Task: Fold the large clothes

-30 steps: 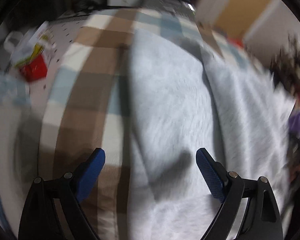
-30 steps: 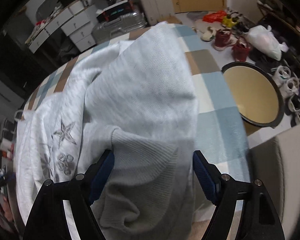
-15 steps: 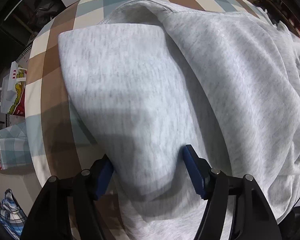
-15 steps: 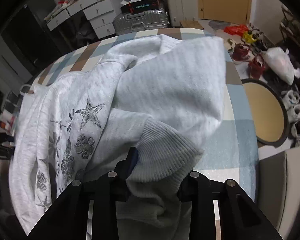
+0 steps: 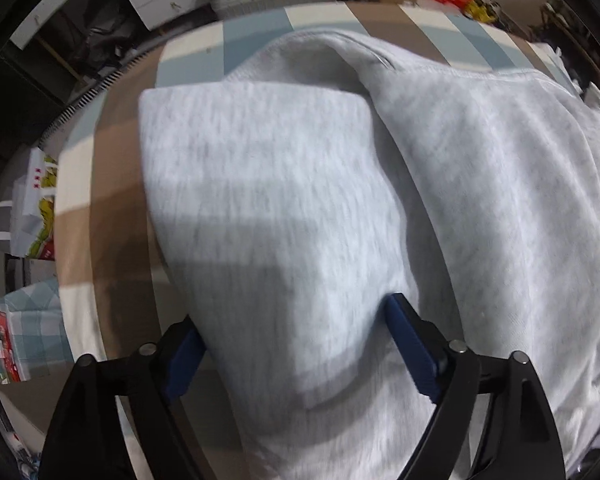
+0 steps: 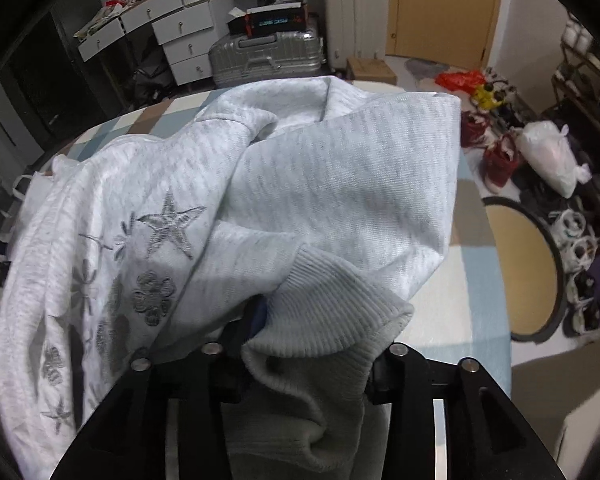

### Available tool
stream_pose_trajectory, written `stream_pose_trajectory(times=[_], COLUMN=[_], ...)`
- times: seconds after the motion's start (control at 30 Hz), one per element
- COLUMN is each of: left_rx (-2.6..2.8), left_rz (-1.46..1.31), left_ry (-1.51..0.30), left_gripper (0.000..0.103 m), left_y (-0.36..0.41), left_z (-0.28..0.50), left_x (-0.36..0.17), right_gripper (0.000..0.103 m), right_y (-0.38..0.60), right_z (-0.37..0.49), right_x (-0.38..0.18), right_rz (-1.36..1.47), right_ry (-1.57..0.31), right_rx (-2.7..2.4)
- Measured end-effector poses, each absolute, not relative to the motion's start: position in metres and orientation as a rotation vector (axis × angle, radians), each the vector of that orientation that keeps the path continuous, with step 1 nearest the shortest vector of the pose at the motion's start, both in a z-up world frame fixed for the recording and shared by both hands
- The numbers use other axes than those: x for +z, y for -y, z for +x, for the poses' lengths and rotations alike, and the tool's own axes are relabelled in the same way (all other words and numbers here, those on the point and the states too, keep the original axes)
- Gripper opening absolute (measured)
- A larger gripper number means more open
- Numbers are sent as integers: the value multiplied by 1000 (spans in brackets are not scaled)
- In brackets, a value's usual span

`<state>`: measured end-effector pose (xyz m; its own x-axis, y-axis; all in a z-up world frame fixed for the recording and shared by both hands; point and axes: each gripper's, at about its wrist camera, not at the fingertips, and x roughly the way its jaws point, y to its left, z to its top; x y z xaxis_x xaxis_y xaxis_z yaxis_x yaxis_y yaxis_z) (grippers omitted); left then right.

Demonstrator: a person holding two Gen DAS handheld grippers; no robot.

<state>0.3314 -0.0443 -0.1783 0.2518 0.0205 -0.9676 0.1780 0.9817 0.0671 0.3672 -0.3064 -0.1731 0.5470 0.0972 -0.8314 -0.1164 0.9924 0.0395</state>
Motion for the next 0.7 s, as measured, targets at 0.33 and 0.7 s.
stream_pose_trajectory(times=[0.33, 0.7], left_rx=[29, -87], left_rz=[198, 136], left_ry=[-1084, -857], left_gripper=[84, 85], left_y=[23, 29], left_z=[203, 138], left_x=[-125, -71], right_gripper=[65, 102], right_y=[321, 238], right_z=[291, 69], right_x=[-95, 2], right_rz=[-13, -71], right_ry=[-850, -595], right_rx=[24, 342])
